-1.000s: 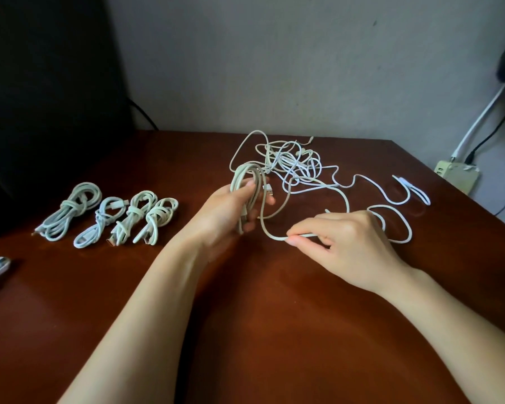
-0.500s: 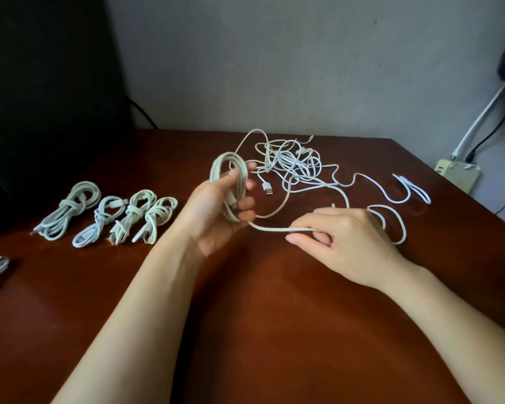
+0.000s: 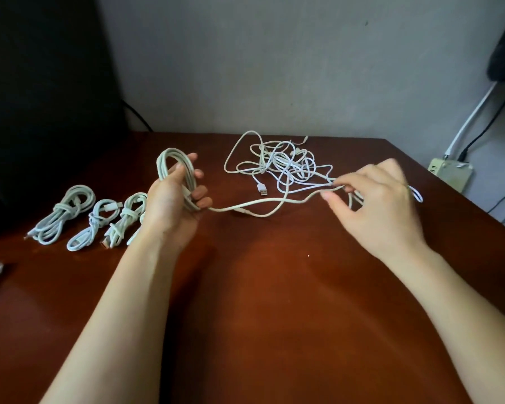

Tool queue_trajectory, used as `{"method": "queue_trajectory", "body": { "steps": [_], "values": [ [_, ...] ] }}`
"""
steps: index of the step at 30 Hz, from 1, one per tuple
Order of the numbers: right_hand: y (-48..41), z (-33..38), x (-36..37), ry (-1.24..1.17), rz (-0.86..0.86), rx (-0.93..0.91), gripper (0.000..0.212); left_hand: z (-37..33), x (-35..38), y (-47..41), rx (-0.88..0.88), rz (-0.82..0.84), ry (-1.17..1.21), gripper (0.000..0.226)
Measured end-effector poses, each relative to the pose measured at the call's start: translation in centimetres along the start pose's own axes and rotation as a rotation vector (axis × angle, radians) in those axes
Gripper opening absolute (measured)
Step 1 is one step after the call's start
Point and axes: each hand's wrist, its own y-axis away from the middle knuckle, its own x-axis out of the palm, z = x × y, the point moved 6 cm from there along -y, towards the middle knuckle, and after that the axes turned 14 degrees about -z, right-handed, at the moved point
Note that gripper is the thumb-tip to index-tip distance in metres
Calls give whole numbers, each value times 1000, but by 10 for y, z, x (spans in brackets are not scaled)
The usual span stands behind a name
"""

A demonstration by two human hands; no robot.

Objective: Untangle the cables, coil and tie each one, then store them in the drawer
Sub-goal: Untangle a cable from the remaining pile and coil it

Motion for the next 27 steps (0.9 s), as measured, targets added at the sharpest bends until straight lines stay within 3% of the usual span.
{"method": "queue_trajectory", "body": {
  "steps": [3, 8, 10, 14, 18, 22, 27],
  "values": [
    [-3, -3, -5, 97, -21, -17, 26, 1, 2, 2, -4, 17, -8, 25],
    [14, 4, 15, 201, 214, -113, 15, 5, 9, 7, -8, 93, -61, 27],
    [19, 12, 19, 163, 273, -184, 21, 8, 12, 8, -19, 133, -87, 27],
    [27, 44, 20, -129, 455, -274, 39, 12, 15, 11, -40, 188, -104, 28],
    [37, 63, 21, -492, 722, -26, 35, 11, 14, 10, -46, 179, -91, 28],
    [36, 67, 16, -559, 600, -53, 24, 12, 12, 8, -19, 132, -116, 27],
    [27, 66, 5, -587, 335, -198, 23, 19, 17, 15, 94, 126, -316, 23]
  ]
}}
